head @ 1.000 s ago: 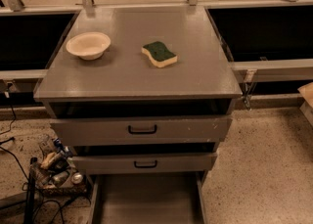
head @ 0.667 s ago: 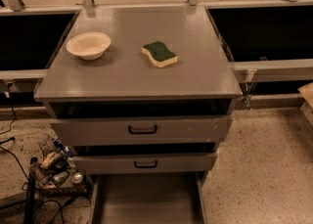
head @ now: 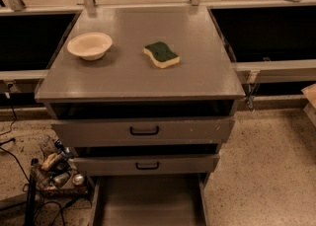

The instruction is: Open bottom drawer

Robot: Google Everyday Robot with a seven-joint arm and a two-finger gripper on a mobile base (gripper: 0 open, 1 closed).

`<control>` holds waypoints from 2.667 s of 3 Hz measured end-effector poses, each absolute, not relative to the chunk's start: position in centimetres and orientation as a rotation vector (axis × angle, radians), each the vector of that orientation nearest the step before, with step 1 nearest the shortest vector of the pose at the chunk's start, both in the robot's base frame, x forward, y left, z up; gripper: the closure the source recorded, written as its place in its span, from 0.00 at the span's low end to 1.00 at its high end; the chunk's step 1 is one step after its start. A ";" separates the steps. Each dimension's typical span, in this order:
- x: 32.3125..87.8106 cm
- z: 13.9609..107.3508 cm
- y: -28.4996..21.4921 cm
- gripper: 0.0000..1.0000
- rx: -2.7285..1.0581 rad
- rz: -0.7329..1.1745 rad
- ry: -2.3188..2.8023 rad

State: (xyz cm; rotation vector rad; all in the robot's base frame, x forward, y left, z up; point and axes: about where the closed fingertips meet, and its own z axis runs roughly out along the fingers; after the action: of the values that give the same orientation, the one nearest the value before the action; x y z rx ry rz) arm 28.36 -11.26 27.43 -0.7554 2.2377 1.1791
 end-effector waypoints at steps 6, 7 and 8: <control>31.1 28.0 -8.2 0.00 -0.747 1.192 2.178; 31.0 28.1 -8.3 0.00 -0.746 1.188 2.174; 34.8 27.6 -7.8 0.00 -0.695 1.186 2.147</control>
Offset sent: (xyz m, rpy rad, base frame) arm 0.0424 0.0546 -0.0483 0.0406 0.0903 0.0828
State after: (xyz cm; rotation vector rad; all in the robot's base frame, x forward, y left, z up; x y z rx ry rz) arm 34.78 -7.77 27.58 -0.6949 2.1474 1.1862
